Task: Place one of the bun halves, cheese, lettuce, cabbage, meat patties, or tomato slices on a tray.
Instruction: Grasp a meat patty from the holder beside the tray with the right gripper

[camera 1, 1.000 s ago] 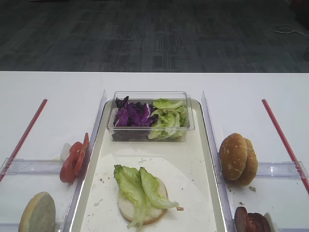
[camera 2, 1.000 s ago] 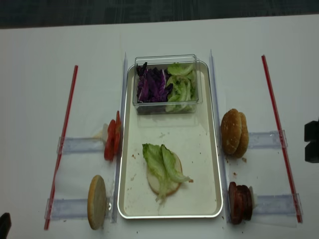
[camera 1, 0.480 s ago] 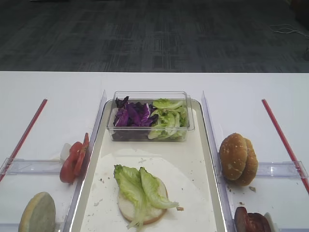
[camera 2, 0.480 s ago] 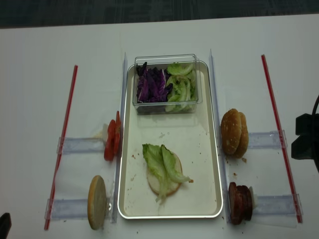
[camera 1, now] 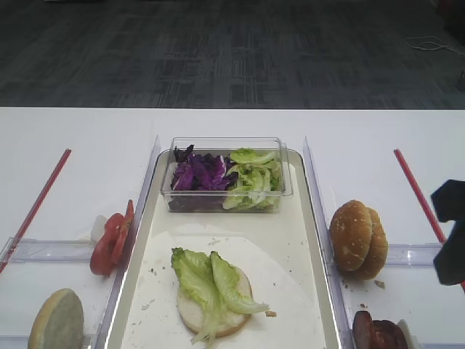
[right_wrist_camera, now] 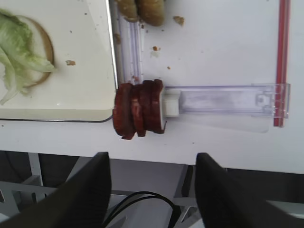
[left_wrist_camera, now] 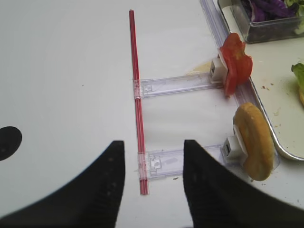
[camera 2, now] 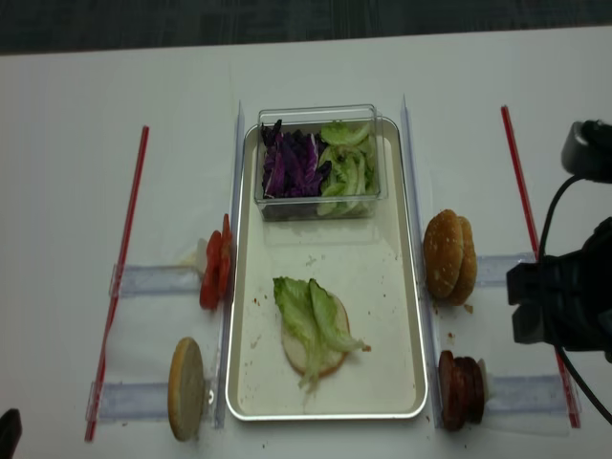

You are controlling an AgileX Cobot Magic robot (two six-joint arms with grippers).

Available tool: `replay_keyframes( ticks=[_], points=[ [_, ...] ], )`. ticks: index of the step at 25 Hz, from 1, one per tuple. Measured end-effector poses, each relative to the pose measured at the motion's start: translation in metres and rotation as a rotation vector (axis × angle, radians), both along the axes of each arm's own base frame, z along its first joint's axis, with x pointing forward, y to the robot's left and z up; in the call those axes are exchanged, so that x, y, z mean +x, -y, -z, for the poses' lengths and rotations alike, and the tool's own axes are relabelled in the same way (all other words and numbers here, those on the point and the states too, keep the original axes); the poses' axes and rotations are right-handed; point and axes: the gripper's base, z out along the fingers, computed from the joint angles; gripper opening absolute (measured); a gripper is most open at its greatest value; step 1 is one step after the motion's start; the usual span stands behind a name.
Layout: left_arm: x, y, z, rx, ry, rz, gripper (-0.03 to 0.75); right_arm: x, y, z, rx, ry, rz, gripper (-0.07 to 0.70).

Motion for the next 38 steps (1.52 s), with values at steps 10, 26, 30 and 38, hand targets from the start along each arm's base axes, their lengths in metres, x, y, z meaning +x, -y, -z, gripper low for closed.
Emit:
replay_keyframes(
  ticks=[10, 26, 30, 38],
  points=[
    [0.000, 0.000, 0.000, 0.000, 0.000, 0.000, 0.305, 0.009, -0.064, 0.035, -0.057, -0.092, -0.079, 0.409],
    [0.000, 0.000, 0.000, 0.000, 0.000, 0.000, 0.305, 0.022, -0.087, 0.066, -0.099, -0.150, -0.056, 0.408],
    [0.000, 0.000, 0.000, 0.000, 0.000, 0.000, 0.305, 0.021, -0.086, 0.075, -0.116, -0.166, -0.048, 0.408],
    [0.000, 0.000, 0.000, 0.000, 0.000, 0.000, 0.305, 0.022, -0.087, 0.081, -0.092, -0.135, -0.032, 0.405]
  ],
)
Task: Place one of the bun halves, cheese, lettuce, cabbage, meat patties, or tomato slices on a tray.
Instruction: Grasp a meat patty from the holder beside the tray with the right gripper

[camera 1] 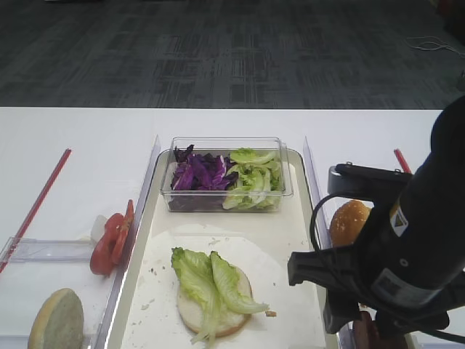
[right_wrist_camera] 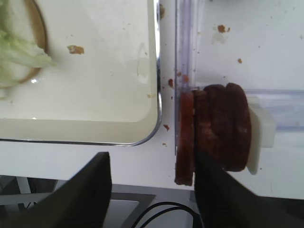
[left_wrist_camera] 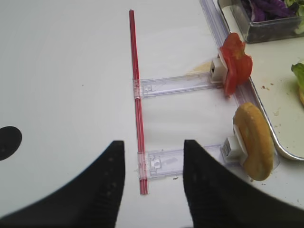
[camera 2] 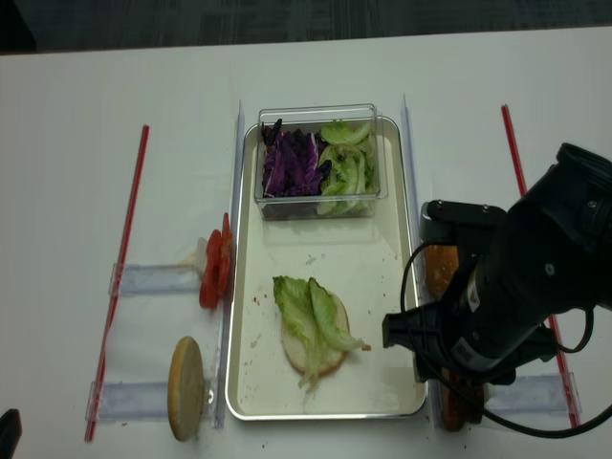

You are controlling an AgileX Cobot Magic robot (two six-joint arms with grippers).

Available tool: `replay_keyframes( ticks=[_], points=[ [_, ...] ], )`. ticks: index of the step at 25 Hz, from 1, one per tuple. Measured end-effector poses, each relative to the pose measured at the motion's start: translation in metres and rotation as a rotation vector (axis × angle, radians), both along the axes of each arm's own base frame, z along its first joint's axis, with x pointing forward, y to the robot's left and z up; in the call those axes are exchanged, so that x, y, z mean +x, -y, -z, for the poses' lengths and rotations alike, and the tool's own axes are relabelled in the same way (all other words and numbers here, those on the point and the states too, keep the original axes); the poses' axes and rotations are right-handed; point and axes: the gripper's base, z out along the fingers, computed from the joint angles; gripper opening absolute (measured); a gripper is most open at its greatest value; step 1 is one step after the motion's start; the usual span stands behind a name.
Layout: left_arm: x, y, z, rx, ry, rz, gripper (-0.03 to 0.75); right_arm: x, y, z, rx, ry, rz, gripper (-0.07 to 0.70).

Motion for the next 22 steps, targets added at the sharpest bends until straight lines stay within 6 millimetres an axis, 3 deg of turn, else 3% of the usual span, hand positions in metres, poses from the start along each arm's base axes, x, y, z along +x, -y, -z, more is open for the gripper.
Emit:
replay_keyframes(
  ticks=[22],
  points=[
    [0.000, 0.000, 0.000, 0.000, 0.000, 0.000, 0.305, 0.007, -0.006, 0.018, -0.030, -0.038, 0.009, 0.397]
  ],
)
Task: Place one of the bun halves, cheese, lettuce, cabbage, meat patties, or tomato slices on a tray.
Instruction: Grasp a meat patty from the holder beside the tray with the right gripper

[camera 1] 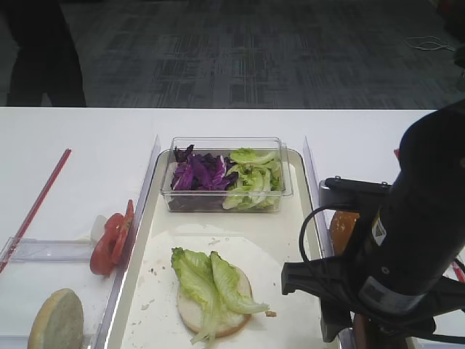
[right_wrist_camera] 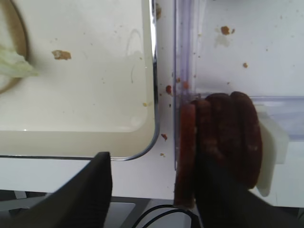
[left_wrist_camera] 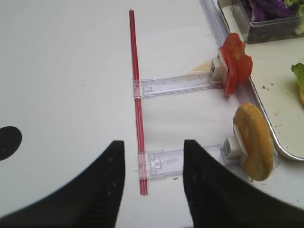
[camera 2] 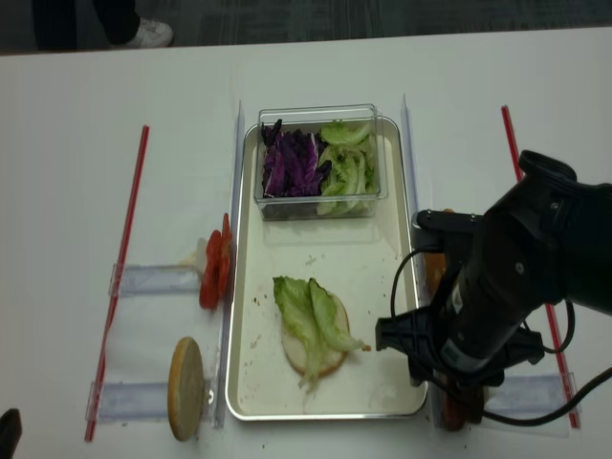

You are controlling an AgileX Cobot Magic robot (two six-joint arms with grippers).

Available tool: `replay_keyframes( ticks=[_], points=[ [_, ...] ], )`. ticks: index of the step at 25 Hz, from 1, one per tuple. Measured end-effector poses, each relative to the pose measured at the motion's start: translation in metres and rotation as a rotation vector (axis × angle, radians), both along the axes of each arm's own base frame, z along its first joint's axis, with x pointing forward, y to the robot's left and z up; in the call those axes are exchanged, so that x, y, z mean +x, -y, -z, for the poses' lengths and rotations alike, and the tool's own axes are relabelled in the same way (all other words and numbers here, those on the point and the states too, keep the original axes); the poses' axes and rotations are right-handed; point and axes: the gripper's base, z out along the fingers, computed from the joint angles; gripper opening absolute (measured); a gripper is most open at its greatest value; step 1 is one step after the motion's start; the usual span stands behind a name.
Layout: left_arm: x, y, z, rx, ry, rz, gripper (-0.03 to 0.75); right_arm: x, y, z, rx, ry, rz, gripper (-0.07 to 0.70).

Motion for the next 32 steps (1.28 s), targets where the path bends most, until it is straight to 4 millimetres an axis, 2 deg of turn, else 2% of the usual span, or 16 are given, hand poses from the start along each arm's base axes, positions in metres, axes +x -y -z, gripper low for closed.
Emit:
replay_keyframes(
  ticks=[17, 32],
  points=[
    [0.0000, 0.0000, 0.0000, 0.000, 0.000, 0.000, 0.305, 0.0009, 0.0017, 0.0024, -0.028, 0.002, -0.019, 0.310],
    [0.0000, 0.0000, 0.0000, 0.000, 0.000, 0.000, 0.305, 0.0013, 0.0040, 0.0027, -0.053, 0.007, -0.029, 0.285]
  ],
)
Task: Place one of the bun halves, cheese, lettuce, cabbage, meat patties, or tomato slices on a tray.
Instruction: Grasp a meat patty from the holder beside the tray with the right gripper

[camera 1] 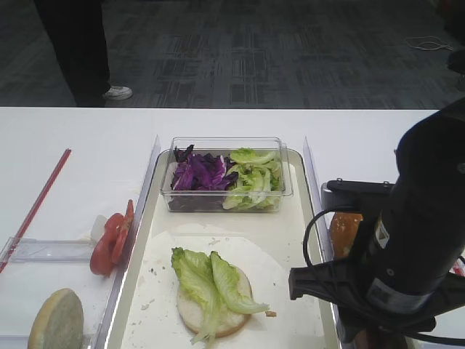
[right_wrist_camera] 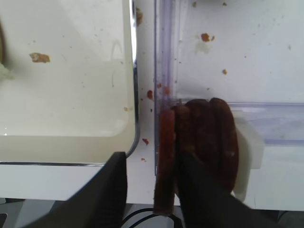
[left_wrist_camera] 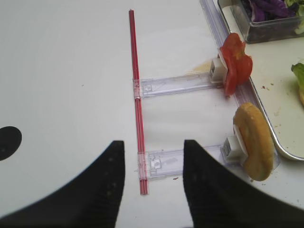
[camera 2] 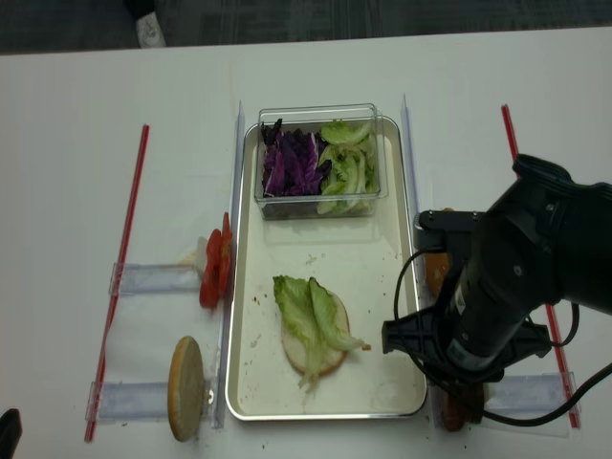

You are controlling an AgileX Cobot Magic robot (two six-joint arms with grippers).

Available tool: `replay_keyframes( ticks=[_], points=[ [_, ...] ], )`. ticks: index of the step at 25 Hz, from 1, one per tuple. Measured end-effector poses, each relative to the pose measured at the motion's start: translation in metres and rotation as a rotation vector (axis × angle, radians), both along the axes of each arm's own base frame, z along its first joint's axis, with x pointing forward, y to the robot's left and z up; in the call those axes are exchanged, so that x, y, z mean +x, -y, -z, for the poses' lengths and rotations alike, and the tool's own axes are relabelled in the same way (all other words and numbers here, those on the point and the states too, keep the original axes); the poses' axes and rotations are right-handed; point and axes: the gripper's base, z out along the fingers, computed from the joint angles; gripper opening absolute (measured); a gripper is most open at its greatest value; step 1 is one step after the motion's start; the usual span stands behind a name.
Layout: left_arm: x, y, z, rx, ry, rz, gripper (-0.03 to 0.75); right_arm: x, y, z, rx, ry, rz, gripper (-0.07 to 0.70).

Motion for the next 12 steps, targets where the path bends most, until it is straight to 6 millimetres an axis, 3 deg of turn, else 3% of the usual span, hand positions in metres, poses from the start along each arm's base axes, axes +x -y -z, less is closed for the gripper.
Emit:
replay_keyframes(
  ticks=[12],
  points=[
    [0.0000, 0.0000, 0.0000, 0.000, 0.000, 0.000, 0.305, -0.0008, 0.0009, 0.0001, -0.010, -0.009, -0.003, 0.212]
  ],
)
